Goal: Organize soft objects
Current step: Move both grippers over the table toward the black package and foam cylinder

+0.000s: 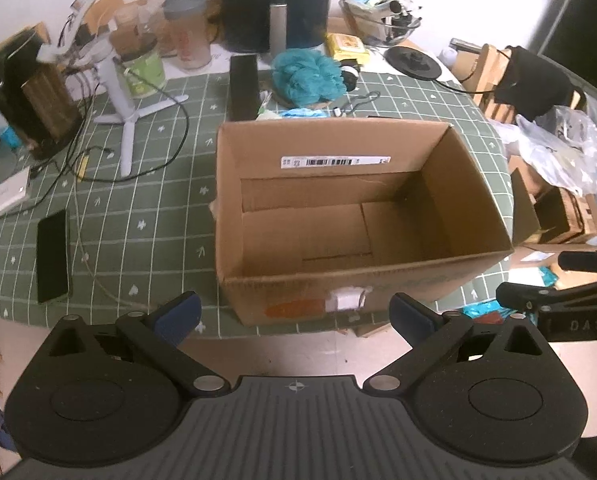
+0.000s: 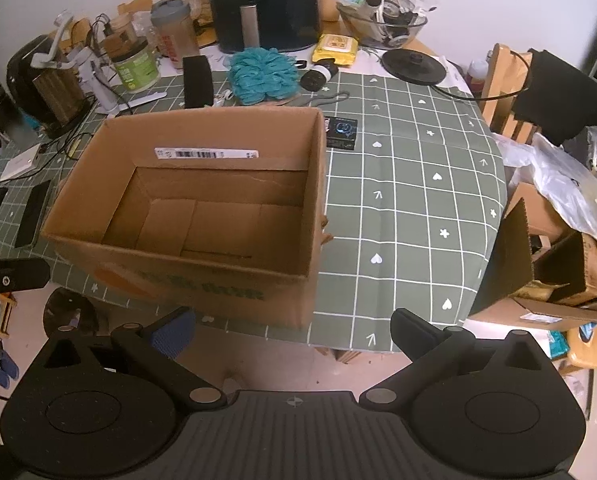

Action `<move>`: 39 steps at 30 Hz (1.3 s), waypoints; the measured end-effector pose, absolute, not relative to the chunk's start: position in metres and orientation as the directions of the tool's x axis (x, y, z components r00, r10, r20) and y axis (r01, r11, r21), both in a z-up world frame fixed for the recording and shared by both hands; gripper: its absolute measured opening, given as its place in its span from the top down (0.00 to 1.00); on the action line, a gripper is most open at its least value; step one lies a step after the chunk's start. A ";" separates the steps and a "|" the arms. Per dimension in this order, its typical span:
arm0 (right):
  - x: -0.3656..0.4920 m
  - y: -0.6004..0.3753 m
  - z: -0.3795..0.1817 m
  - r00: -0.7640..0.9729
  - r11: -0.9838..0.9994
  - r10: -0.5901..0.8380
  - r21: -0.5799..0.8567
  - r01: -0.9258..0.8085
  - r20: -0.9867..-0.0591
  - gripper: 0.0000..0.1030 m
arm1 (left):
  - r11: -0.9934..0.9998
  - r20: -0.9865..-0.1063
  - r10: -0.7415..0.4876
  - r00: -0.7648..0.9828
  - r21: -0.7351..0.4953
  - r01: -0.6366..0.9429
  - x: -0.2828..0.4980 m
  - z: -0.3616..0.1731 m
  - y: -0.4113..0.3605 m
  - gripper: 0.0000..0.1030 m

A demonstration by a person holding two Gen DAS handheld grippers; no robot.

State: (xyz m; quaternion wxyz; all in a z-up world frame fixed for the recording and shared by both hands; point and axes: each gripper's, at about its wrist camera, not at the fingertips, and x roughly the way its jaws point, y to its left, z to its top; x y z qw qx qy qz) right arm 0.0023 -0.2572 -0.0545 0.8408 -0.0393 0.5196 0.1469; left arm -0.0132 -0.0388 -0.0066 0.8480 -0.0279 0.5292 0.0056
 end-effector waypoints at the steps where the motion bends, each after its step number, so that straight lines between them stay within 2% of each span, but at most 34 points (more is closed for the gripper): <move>1: 0.003 -0.256 -0.055 0.417 0.955 0.205 0.088 -0.283 -0.886 0.00 | 0.998 -0.897 -0.029 0.441 -0.049 -0.034 -0.012 -0.007 -0.038 0.00; 10: 0.013 -0.246 -0.059 0.373 0.956 0.230 0.138 -0.258 -0.899 0.00 | 0.997 -0.892 -0.048 0.450 -0.073 -0.038 0.004 -0.008 -0.021 0.00; 30: 0.045 -0.229 -0.058 0.402 0.973 0.144 0.056 -0.223 -0.904 0.00 | 0.987 -0.866 -0.159 0.475 -0.149 0.059 0.035 -0.012 0.014 0.00; 36: 0.056 -0.234 -0.055 0.414 0.973 0.168 0.084 -0.214 -0.895 0.00 | 0.987 -0.859 -0.159 0.487 -0.143 0.070 0.040 -0.013 0.029 0.00; 39: 0.061 -0.236 -0.054 0.430 0.977 0.134 0.046 -0.210 -0.893 0.00 | 0.987 -0.858 -0.162 0.488 -0.151 0.061 0.040 -0.014 0.037 0.00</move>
